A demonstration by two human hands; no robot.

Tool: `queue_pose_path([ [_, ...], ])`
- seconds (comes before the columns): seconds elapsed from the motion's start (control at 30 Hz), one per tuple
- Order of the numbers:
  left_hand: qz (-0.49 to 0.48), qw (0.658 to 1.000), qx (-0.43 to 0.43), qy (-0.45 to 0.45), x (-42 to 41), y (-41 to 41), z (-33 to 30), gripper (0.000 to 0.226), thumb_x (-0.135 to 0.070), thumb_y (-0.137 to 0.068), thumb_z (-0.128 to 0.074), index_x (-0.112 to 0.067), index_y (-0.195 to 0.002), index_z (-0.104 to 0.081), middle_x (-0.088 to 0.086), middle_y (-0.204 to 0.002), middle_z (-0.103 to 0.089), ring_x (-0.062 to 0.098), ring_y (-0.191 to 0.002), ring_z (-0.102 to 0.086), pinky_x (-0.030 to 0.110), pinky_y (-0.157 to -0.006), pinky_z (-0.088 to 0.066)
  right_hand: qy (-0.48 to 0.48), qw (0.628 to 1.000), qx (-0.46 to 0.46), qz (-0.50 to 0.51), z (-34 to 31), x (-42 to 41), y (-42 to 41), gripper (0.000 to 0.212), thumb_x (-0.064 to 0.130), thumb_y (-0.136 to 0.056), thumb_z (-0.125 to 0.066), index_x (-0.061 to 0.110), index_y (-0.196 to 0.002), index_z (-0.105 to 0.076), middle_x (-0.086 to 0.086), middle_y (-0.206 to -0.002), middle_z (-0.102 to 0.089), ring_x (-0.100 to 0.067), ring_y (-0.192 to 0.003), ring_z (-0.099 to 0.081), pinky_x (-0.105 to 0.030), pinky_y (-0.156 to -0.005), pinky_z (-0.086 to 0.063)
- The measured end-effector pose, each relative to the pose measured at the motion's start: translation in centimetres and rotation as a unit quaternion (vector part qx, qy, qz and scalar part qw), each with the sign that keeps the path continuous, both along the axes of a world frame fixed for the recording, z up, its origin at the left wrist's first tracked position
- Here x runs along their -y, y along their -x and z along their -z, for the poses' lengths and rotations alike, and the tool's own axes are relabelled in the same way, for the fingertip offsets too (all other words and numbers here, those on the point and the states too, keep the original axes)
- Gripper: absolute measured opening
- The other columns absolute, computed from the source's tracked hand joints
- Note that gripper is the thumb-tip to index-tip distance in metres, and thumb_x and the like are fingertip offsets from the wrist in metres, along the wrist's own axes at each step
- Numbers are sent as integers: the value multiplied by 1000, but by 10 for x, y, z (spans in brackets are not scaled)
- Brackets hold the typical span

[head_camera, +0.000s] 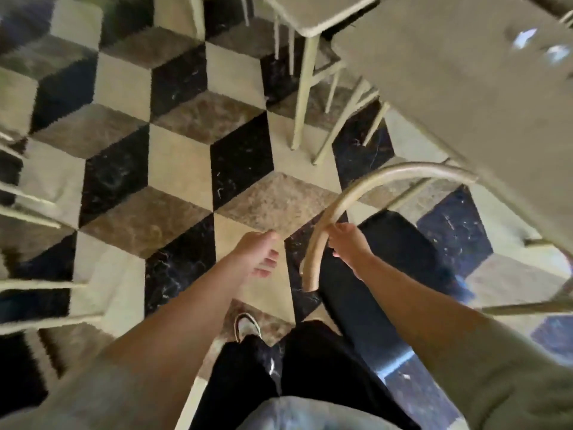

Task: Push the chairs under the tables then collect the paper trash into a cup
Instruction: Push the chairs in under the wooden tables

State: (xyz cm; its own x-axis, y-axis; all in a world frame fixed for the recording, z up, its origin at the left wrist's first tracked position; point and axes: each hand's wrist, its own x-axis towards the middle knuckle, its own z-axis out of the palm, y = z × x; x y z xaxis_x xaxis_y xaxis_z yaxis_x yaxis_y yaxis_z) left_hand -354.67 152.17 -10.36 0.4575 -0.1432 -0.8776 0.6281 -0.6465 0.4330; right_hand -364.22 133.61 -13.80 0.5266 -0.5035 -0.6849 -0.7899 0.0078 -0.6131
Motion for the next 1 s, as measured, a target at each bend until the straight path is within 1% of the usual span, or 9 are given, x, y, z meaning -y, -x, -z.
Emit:
queue_pose_path([
  [0.2, 188, 982, -5, -30, 86, -70, 3, 60, -64, -97, -50, -19, -135, -56, 5, -122, -63, 24, -112, -61, 43, -91, -52, -35, 987, 3, 159, 13, 11, -29, 28, 42, -89, -66, 16, -98, -70, 2, -78, -74, -16, -72, -72, -42, -73, -63],
  [0.27, 211, 977, 1, -25, 131, -84, 6, 54, -67, -94, -52, -22, -121, -62, 6, -123, -65, 27, -113, -63, 44, -94, -52, -68, 974, 2, 217, 22, 15, -44, 26, 40, -85, -72, 17, -96, -67, 4, -76, -72, -15, -70, -70, -43, -75, -62],
  [0.37, 238, 971, 19, -20, 200, -93, 10, 45, -67, -89, -60, -26, -107, -67, 6, -116, -71, 28, -111, -67, 51, -104, -52, -138, 952, -5, 272, 34, 15, -52, 47, 39, -79, -76, 19, -114, -53, -2, -95, -69, -20, -83, -69, -41, -74, -60],
  [0.47, 323, 946, 20, -6, 259, -85, 18, 56, -69, -85, -63, -22, -117, -69, 4, -106, -74, 23, -94, -71, 42, -87, -58, -171, 934, 13, 313, 32, 9, -57, 52, 40, -72, -71, 23, -115, -47, -1, -99, -67, -19, -85, -70, -36, -66, -57],
  [0.53, 414, 910, 32, -14, 294, -71, 26, 57, -69, -85, -61, -21, -117, -64, 5, -100, -71, 21, -81, -69, 33, -64, -52, -166, 926, 5, 340, 29, 2, -60, 51, 43, -70, -63, 26, -115, -46, -2, -99, -67, -23, -88, -70, -45, -79, -58],
  [0.67, 511, 852, 108, -13, 352, -57, 44, 53, -49, -82, -70, -20, -121, -48, 6, -100, -61, 22, -80, -59, 33, -54, -40, -144, 931, -15, 335, 26, 5, -63, 56, 48, -65, -56, 34, -118, -44, -1, -102, -67, -29, -98, -66, -54, -96, -50],
  [0.77, 535, 837, 116, 17, 377, -50, 58, 56, -25, -81, -71, -5, -130, -55, 11, -104, -69, 27, -85, -72, 42, -64, -62, -146, 925, -30, 349, 21, 11, -65, 65, 47, -62, -59, 33, -124, -45, 0, -101, -67, -29, -99, -66, -53, -97, -50],
  [0.87, 566, 817, 105, 23, 377, -57, 63, 52, -7, -79, -70, 0, -128, -56, 11, -95, -68, 27, -81, -75, 40, -65, -67, -137, 912, -45, 383, 19, 9, -70, 59, 45, -62, -64, 30, -117, -49, 0, -95, -65, -27, -93, -65, -52, -92, -53],
  [1.0, 585, 806, 84, 30, 373, -68, 55, 54, -3, -70, -66, -1, -123, -54, 8, -97, -61, 37, -91, -72, 52, -85, -63, -103, 917, -72, 378, 16, 4, -80, 58, 51, -58, -61, 31, -111, -47, 4, -88, -62, -24, -82, -65, -47, -79, -59],
])
